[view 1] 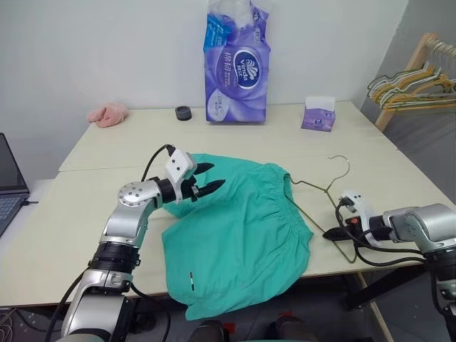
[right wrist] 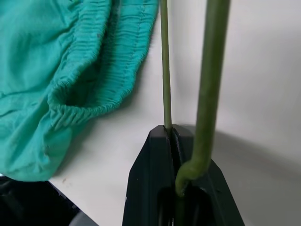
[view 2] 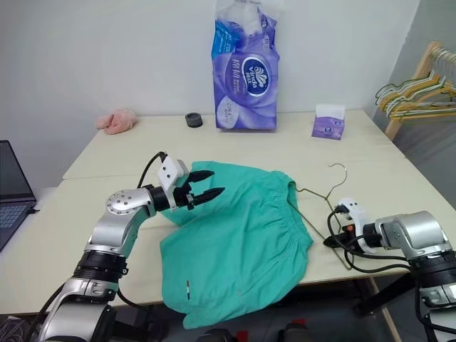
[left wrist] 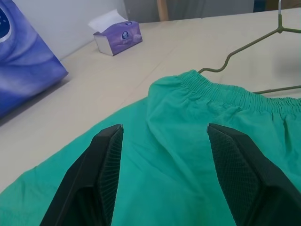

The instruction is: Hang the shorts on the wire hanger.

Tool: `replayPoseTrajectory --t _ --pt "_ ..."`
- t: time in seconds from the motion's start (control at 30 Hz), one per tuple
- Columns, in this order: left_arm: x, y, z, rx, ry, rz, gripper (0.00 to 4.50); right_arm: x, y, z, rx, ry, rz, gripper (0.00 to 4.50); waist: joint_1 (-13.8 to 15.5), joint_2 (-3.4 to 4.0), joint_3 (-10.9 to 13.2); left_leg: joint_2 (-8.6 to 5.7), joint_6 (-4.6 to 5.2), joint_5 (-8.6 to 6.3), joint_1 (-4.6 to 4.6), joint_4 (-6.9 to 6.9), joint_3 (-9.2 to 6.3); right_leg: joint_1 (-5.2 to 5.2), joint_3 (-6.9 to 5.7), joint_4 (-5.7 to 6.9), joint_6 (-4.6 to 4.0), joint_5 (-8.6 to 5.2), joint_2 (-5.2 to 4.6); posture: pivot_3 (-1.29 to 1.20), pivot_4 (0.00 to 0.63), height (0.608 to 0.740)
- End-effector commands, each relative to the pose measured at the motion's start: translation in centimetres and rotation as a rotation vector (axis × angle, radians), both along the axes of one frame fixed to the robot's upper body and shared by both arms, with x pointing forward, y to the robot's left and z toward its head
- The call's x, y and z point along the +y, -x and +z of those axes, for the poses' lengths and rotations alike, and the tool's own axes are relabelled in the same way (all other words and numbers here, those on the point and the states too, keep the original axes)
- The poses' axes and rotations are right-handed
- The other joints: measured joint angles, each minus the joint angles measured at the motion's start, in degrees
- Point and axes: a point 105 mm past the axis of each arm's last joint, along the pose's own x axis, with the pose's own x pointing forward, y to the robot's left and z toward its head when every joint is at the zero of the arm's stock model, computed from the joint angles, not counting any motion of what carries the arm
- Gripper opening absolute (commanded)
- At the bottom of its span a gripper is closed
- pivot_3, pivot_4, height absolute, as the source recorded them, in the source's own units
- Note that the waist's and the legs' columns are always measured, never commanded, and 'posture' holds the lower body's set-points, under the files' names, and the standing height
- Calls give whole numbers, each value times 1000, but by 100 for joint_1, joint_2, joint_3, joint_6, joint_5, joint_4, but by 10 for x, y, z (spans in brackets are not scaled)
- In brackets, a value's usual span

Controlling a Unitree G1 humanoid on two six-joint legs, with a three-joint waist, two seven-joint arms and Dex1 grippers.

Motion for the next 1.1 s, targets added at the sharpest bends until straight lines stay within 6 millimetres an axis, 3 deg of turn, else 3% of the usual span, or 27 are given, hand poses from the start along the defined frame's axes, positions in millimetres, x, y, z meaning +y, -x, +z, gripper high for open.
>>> replayPoseTrajectory --t 0.03,0.2,0.57,0.83,0.93,1.03,1.1 --pt "-1 -3 16 -63 10 8 3001 0 3 13 -27 -8 17 0 0 0 0 0 0 0 0 0 0 0 1 0 0 0 0 -41 0 740" --pt "0 -4 17 -67 18 19 3001 -1 2 5 -7 1 10 0 -8 0 -1 0 0 0 1 0 1 0 0 3 1 0 0 -33 0 740" --pt "0 -7 27 -80 68 36 3001 31 -25 0 -31 -6 86 0 -15 -1 -8 0 0 0 3 1 1 0 1 5 -1 1 2 -20 0 740" --pt "-2 -5 29 -38 111 23 3001 44 -56 37 -224 -64 80 0 -18 0 -8 0 -1 0 -4 -1 2 -16 4 11 -2 2 2 -25 0 740" --pt "0 -5 32 -37 100 17 3584 57 -56 62 -341 -82 145 0 -18 1 -8 0 -4 -1 -11 -1 1 -25 5 14 -4 3 1 -32 0 740" --pt "8 -11 44 -53 127 42 4487 71 -54 78 -457 -83 187 0 -18 -1 -9 0 -6 -2 -25 -2 1 -43 5 18 -5 3 2 -37 3 740" --pt "12 -14 54 -60 143 43 4487 80 -52 83 -509 -76 205 0 -20 -4 -11 0 -8 -1 -56 2 1 -77 6 25 -9 8 2 -43 4 740"
